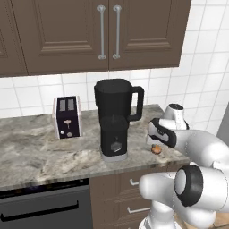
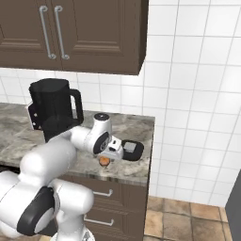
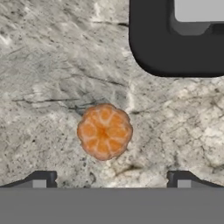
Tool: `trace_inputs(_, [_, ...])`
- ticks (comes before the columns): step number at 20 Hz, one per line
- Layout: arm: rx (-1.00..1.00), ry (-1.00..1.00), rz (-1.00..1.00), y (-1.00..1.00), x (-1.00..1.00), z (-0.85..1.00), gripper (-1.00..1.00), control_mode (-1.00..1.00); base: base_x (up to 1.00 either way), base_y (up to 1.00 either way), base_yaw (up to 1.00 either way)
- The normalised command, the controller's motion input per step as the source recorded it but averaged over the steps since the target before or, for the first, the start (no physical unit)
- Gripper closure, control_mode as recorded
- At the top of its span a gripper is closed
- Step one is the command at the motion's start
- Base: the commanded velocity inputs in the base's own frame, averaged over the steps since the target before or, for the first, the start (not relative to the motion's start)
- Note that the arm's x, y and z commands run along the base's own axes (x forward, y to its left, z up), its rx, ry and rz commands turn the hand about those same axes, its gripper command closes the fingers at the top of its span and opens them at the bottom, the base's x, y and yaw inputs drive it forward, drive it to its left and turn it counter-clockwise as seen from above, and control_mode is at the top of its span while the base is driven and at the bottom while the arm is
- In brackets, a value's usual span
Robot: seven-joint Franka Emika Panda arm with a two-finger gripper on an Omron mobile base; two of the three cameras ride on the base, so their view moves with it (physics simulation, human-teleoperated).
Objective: Open the blender lid, put the tangerine in the blender, close the lid, and start the blender.
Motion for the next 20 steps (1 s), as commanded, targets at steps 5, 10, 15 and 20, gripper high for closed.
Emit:
trace_inputs(5, [0.0,0.11,0.01,0.12,0.19,-0.14,-1.0,-1.0,0.0,0.0,0.0])
trace_inputs(10, [0.0,0.08,0.0,0.04,0.29,-0.14,-1.0,-1.0,0.0,0.0,0.0])
trace_inputs(15, [0.0,0.05,0.0,0.0,0.05,-0.21,-1.0,-1.0,0.0,0.0,0.0])
trace_inputs(20, [0.0,0.05,0.0,0.0,0.0,-0.33,-1.0,-1.0,0.0,0.0,0.0])
